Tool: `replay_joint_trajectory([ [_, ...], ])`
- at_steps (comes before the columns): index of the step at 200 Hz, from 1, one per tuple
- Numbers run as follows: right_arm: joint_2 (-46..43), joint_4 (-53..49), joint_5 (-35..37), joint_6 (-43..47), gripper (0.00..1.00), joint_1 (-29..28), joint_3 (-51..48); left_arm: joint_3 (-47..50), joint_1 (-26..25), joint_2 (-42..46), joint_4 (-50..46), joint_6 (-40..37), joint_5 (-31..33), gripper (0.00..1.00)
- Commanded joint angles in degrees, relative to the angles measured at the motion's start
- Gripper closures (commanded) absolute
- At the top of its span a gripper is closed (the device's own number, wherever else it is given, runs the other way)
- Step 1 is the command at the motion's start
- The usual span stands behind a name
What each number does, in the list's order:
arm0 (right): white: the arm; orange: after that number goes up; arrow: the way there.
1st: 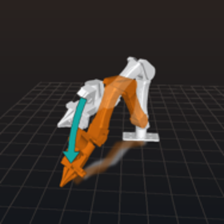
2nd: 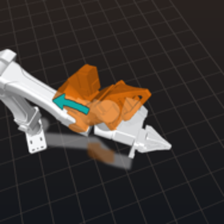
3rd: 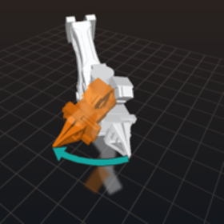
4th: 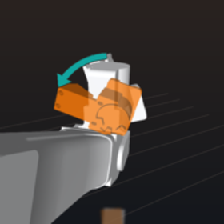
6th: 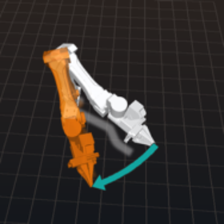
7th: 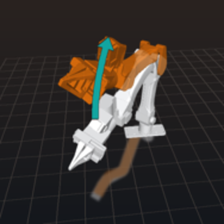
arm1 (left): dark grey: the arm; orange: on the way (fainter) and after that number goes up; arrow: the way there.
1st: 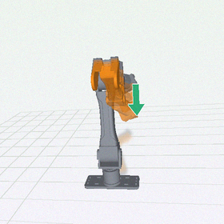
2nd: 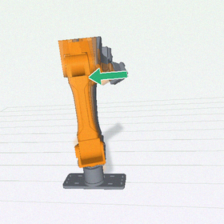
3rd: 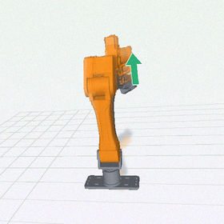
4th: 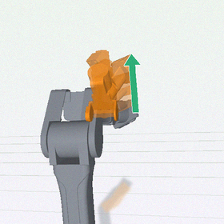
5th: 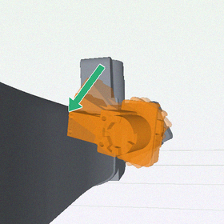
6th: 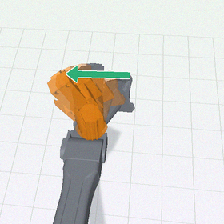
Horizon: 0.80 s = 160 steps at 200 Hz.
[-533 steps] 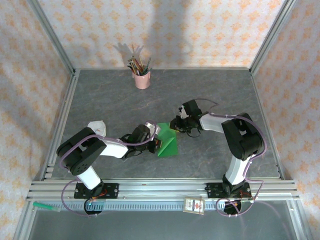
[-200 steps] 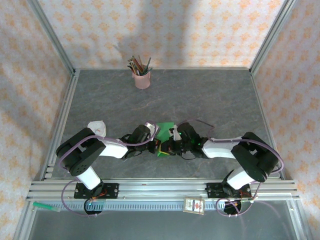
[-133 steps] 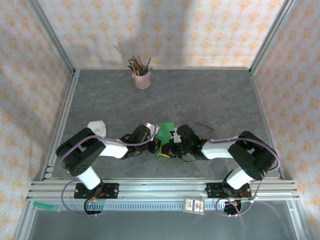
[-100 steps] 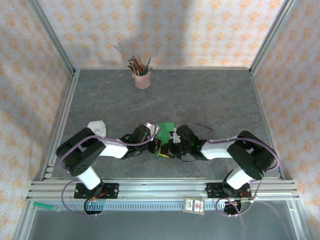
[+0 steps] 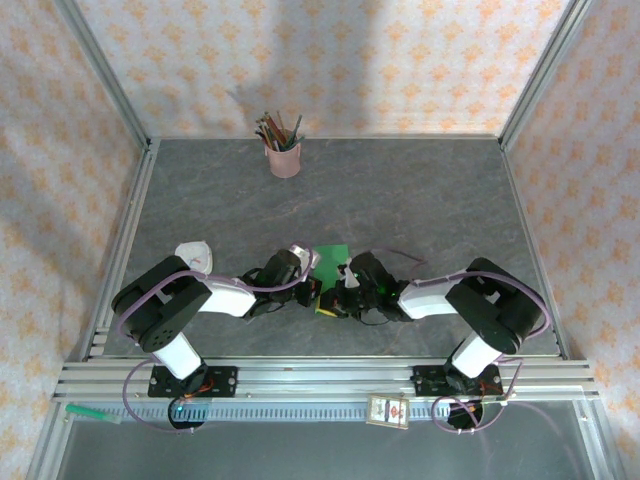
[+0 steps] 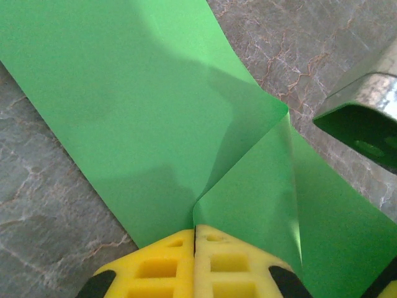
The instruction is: Fold a paper plane with a square sheet of paper (pick it up from the middle)
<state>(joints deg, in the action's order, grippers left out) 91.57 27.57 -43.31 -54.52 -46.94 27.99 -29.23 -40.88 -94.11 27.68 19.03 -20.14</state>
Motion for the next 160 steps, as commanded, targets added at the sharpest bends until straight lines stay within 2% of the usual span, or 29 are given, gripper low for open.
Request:
replay_joint_trajectory([
  [1, 0.19, 1.68, 1.29, -0.85, 0.94, -0.43, 0.67, 0.32, -0.25, -1.38, -7.29, -0.77, 2.48, 1.0],
  [160, 2.36, -1.73, 4.83, -1.89, 0.95, -0.72, -0.39, 0.1, -0.25, -1.64, -7.73, -1.05, 2.45, 1.0],
])
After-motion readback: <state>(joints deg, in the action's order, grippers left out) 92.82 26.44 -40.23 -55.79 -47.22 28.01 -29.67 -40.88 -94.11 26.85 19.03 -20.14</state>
